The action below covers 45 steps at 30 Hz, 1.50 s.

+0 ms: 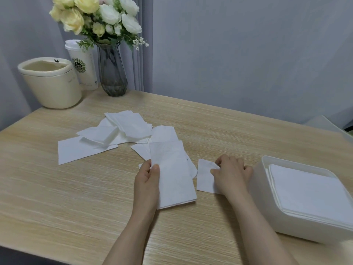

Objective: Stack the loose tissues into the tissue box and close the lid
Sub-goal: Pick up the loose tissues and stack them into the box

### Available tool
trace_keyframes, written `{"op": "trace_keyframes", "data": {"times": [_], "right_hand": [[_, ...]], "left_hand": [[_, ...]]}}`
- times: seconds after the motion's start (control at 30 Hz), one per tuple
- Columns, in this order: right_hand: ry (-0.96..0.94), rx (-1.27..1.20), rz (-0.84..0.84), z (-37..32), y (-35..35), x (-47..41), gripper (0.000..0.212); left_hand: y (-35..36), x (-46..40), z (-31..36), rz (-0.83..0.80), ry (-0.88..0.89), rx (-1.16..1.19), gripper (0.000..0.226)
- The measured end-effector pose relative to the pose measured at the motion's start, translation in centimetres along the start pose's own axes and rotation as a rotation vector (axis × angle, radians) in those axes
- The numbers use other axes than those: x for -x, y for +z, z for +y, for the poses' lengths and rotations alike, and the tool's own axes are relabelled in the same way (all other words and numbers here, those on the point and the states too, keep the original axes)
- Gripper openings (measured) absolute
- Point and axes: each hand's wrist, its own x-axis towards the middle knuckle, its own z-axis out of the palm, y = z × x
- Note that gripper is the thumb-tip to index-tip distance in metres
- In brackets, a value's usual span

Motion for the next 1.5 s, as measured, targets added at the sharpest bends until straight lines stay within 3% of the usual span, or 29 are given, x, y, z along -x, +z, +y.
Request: {"op": "trace_keyframes", "data": {"times": [0.13,0.3,0.57,0.77,0.93,1.1,1.5], "right_hand": [[-0.032,-0.170,0.006,0.1,-0.2,0.5,0.009],[-0.036,-0.474,0.022,-0.5,-1.0,1.6,0.014],[0.055,-0.688,-0.130,0.9,-1.1,1.8,0.005],[0.142,-1.215,0.093,1.1,-2.3,2.8,0.016],[0.222,-1.567,-0.045,-0.5,-2.5,3.6,0.023],[0.193,-1.600,-0.211,-2.4,-1.0,5.1,0.023],[0.170,-1.539,-0.214,-3.8,0.0,5.7,0.021]], "left_hand": [[0.0,0.1,0.1,0.004,0.001,-0.014,0.029],[0.1,0.2,0.3,-0.008,0.007,-0.019,0.026],[0.1,0.5,0.7,-0.010,0.008,-0.015,0.029],[0.1,0.5,0.7,0.012,-0.004,-0.019,0.033],[0.2,0.5,0.7,-0.024,-0.003,-0.035,0.028],[0.1,0.4,0.4,-0.083,-0.036,-0.070,0.031],[0.5,0.9,1.2,-0.116,-0.069,-0.006,0.028]]}}
